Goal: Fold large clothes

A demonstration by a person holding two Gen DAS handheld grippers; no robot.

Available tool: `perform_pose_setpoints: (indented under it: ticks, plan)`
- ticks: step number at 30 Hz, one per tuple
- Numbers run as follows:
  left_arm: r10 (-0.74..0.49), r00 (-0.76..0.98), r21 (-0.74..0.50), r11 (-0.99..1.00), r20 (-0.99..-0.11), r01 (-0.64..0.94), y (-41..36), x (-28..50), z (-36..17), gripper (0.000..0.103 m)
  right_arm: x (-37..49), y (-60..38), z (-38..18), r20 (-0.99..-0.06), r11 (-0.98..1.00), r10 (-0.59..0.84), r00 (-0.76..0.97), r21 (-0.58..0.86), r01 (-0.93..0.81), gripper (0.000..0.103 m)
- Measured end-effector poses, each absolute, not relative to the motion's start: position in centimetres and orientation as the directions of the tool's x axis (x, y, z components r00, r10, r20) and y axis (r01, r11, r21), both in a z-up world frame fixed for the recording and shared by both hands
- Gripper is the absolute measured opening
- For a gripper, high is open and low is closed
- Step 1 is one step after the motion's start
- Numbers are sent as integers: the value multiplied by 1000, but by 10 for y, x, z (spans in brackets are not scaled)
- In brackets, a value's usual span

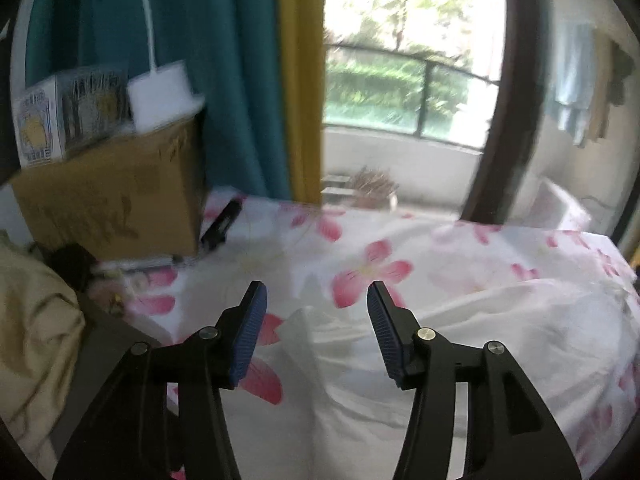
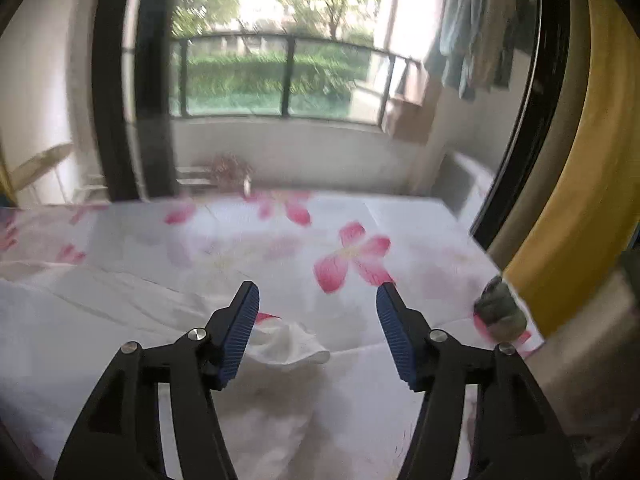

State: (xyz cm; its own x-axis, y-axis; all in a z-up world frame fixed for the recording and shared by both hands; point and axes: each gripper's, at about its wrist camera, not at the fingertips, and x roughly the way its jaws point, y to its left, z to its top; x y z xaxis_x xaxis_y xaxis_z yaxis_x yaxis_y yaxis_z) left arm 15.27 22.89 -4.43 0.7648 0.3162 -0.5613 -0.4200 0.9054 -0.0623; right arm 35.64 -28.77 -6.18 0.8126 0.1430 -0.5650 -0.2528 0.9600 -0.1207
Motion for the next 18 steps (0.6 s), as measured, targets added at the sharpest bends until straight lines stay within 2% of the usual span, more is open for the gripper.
perform_pose_setpoints:
  ticks: [2,6,13,18]
  plan:
    - [216,808,-67,952,-549,-300,204,145,-39,56,339,-275,-56,-561,946,182,807,-124,-300,61]
    - [52,796,-39,995,-603,-94,155,147,-53,58,300,-236,-63,-597,871,299,744,-148,-469,61]
    - [-75,752,-3,995,-655,96,94,161,-77,60,246,-187,-85,-656,745,432,619,-128,-655,61]
    - [-105,712,57,978,-695,200,68,166,-92,60,227,-164,-97,-671,668,453,587,-180,-722,61]
